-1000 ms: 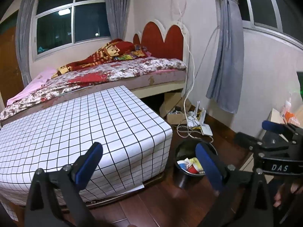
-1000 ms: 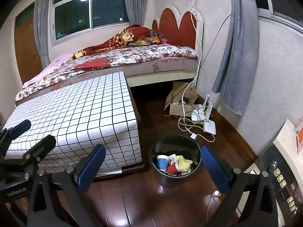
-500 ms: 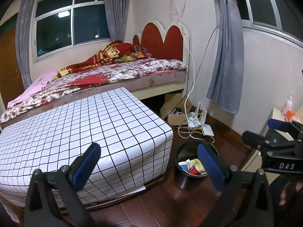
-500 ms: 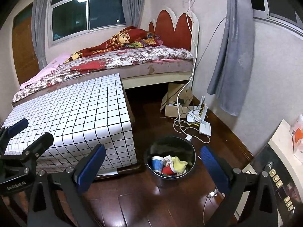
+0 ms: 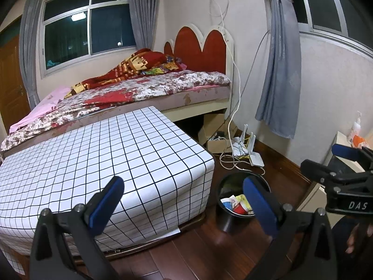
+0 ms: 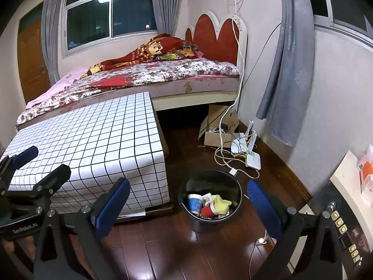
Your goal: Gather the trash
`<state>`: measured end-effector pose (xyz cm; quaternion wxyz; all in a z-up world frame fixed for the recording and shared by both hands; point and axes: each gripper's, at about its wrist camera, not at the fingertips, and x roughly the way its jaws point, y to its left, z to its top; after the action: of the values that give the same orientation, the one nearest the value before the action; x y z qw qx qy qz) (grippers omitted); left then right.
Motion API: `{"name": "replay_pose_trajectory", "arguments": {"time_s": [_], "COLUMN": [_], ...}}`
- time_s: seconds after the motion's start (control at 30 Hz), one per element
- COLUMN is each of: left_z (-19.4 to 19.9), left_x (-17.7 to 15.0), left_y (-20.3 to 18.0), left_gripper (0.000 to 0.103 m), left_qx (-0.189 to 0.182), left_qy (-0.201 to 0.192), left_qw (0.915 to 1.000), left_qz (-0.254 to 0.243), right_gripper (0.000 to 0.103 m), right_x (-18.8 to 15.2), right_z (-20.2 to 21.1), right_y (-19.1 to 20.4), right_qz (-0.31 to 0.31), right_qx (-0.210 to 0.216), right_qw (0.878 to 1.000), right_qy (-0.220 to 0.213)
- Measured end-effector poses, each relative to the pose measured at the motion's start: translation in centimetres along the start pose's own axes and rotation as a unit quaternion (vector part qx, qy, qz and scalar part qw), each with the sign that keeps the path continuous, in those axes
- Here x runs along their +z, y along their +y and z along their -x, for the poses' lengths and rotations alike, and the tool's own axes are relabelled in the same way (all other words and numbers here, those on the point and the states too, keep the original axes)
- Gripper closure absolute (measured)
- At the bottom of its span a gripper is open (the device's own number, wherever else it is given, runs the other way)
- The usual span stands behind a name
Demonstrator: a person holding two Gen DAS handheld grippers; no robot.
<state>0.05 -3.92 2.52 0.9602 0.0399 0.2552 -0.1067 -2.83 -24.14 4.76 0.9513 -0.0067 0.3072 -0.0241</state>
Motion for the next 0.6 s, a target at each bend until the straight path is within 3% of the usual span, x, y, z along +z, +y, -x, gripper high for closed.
{"name": "replay_pose_trajectory", "arguments": {"time_s": [0.6], "left_z": [0.01], "left_x": [0.12], "left_y": [-0.25], "left_gripper": [0.001], "left_qx": [-0.003], "left_qy": [-0.002], "left_qw": [1.0], "left_qz": [-0.001], "right_gripper": [0.001], "right_x": [-0.19], "right_z": [0.11], "right_y": [-0.29], "right_qz": [-0.001], "right_qx": [-0.003], "right_qw": [1.0], "right_qy": [0.0]}}
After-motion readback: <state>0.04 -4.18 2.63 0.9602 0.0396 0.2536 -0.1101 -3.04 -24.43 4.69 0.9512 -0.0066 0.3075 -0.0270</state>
